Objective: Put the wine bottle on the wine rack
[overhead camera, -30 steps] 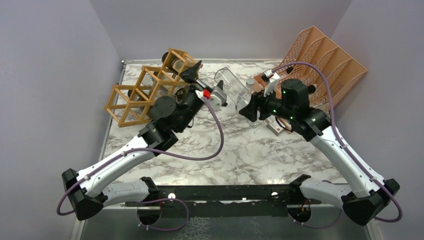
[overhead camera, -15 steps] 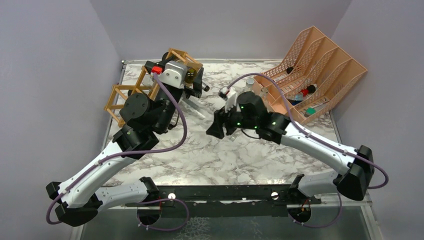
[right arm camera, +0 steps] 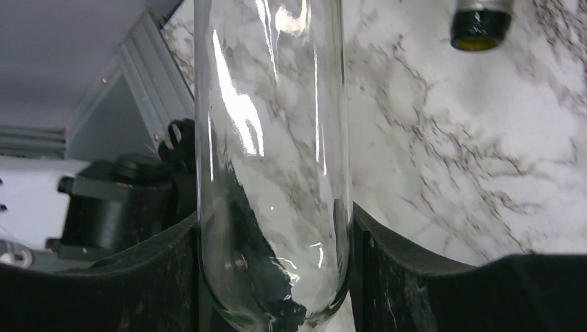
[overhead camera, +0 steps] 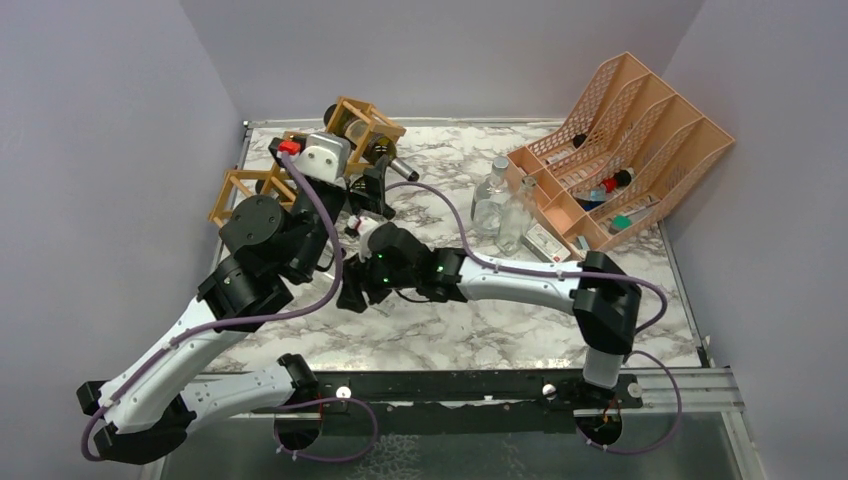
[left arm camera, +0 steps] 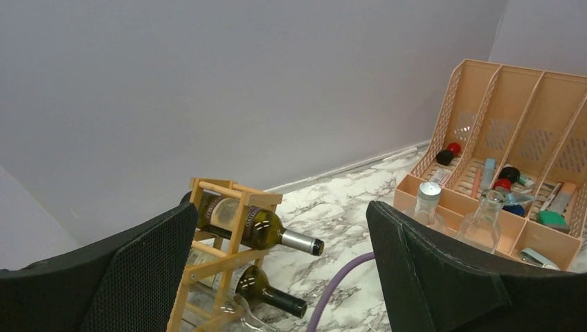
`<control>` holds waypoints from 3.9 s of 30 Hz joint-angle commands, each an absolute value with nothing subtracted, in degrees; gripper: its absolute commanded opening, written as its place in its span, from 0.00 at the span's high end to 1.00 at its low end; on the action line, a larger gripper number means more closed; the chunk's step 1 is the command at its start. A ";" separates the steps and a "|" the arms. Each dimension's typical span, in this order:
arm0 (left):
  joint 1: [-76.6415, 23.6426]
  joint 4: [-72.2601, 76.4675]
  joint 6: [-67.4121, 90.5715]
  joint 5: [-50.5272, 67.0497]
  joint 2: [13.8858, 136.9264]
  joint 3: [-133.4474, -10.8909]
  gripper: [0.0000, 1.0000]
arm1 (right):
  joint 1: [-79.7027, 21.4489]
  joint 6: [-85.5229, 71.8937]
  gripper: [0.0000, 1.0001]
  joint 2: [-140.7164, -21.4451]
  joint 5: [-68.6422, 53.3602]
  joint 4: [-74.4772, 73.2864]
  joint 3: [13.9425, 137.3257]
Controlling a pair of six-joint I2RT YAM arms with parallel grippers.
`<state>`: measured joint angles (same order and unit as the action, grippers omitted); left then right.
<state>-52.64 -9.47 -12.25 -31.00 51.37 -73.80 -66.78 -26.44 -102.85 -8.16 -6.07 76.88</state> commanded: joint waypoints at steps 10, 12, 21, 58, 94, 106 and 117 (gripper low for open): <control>-52.82 -13.18 -11.84 -33.04 44.74 -72.57 0.01 | -68.20 -35.68 0.99 -115.42 -0.09 3.17 93.36; -52.82 -13.25 -11.94 -33.13 44.49 -72.35 0.01 | -68.20 -35.87 0.99 -117.66 0.26 1.95 95.82; -52.82 -13.71 -12.37 -32.87 44.47 -72.18 0.01 | -68.20 -37.30 0.99 -124.02 3.19 -1.40 104.77; -52.82 -16.76 -9.95 -32.34 43.80 -72.28 0.01 | -66.78 -28.98 0.57 -146.03 8.28 0.38 133.41; -52.82 -17.14 -9.56 -32.38 43.56 -71.79 0.01 | -64.33 -27.94 0.48 -147.31 4.99 8.04 133.78; -52.84 -17.43 -9.55 -32.43 43.70 -72.06 0.01 | -64.17 -27.37 0.34 -150.56 6.14 11.84 137.12; -52.82 -17.41 -9.64 -32.26 43.55 -73.35 0.01 | -64.23 -27.79 0.20 -140.20 6.66 15.50 125.16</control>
<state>-52.64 -17.06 -10.07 -31.64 44.12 -72.20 -64.38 -27.64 -146.56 5.21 11.84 127.81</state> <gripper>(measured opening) 0.987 0.794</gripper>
